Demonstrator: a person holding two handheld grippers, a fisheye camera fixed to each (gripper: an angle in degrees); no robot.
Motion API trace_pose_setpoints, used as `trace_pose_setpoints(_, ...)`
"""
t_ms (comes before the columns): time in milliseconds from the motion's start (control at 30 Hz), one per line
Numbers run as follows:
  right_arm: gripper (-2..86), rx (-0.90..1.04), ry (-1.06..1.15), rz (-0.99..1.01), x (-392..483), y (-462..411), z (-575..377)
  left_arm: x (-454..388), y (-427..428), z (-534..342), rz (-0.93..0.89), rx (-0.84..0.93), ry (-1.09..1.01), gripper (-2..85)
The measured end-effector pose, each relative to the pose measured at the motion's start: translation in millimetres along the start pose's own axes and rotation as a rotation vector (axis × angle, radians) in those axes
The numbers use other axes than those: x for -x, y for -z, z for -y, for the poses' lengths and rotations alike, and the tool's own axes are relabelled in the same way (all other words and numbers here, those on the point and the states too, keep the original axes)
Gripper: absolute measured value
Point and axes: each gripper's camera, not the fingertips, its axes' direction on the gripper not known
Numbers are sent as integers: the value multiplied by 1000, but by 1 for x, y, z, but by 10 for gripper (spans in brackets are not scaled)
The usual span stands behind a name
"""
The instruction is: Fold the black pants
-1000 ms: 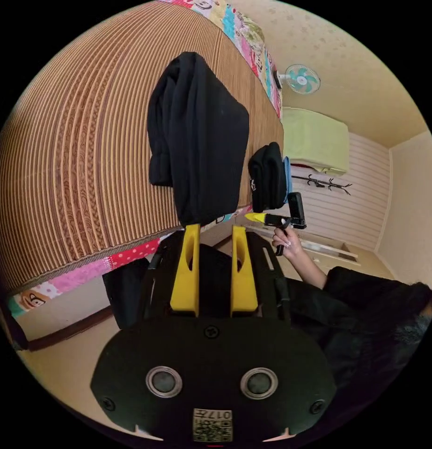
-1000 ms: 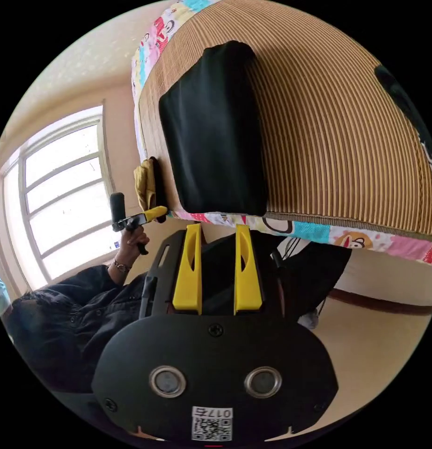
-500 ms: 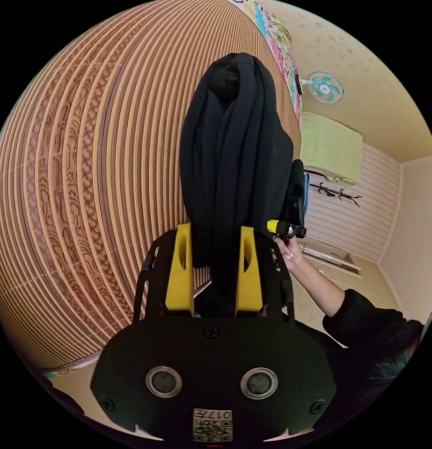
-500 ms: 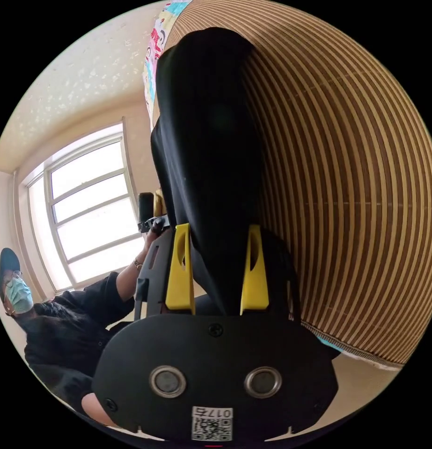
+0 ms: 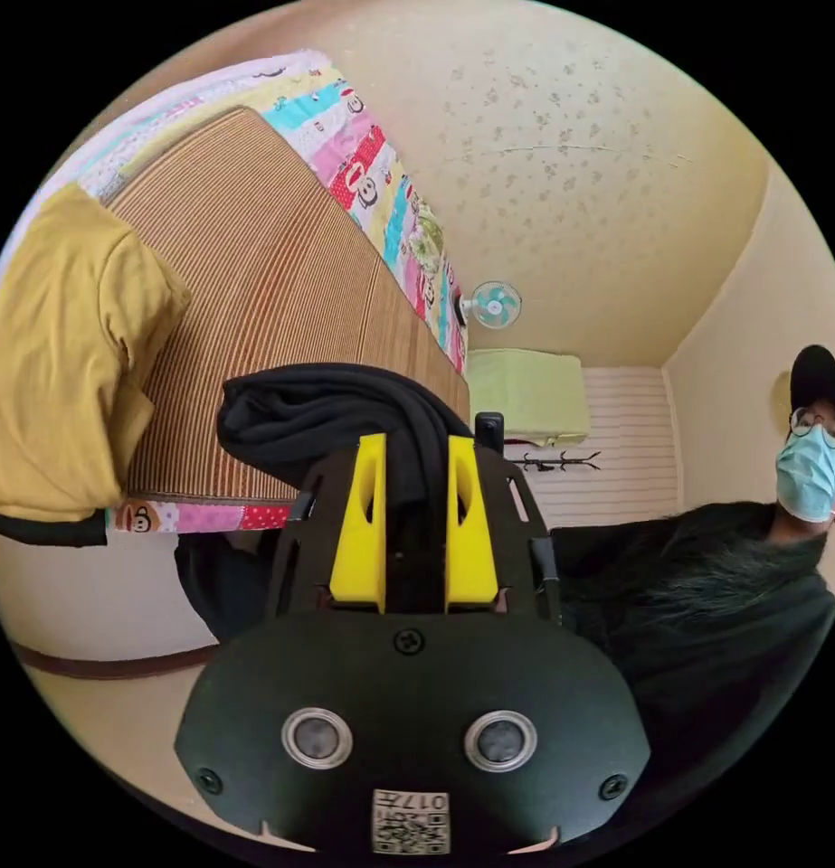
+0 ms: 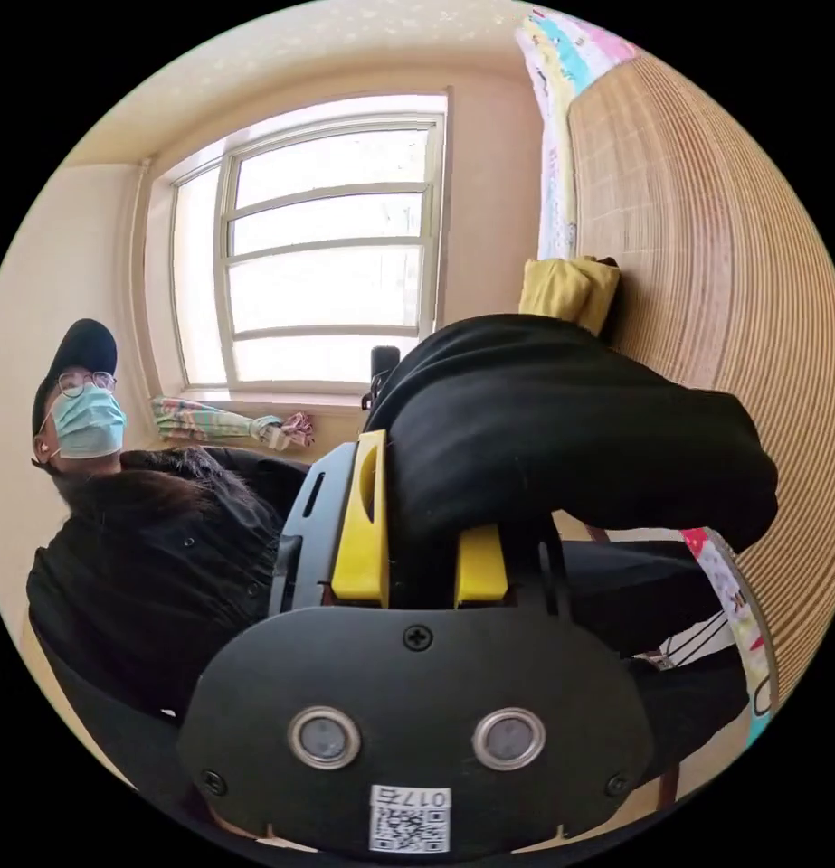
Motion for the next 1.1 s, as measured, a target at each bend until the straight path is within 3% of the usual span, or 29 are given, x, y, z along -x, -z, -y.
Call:
trace_pose_setpoints(133,97,106,144,-54,48,-82,73,-37,81,-9,227,-153,-87,113)
trace_pose_setpoints(233,110,174,200,-203,51,-149,112,-22,116,-21,454,-227,38,131)
trace_pose_setpoints(267,113,194,157,-240,45,-161,118,-17,120,-25,519,-237,52,129)
trace_pose_setpoints(333,117,299,-154,-381,3,-192,126,11,127,-48,680,-250,226,125)
trace_pose_setpoints(500,32,389,-230,-408,-13,-157,78,18,84,-102,667,-276,311,106)
trace_pose_setpoints(667,11,412,-375,-767,-2,-50,-5,-22,-14,-86,879,-211,182,67)
trace_pose_setpoints(767,6,258,-462,-1036,43,27,-59,-75,-86,-37,1006,-113,-84,52)
trace_pose_setpoints(867,5,-13,-446,-1367,131,85,-112,-131,-167,7,1117,-6,-321,44)
trace_pose_setpoints(933,4,-322,-378,-1645,216,110,-165,-174,-236,27,1171,64,-507,22)
trace_pose_setpoints(1000,4,-563,-330,-1793,269,119,-211,-204,-287,35,1167,107,-586,8)
trace_pose_setpoints(1100,4,-919,-266,-1945,323,127,-296,-262,-359,32,956,143,-687,0)
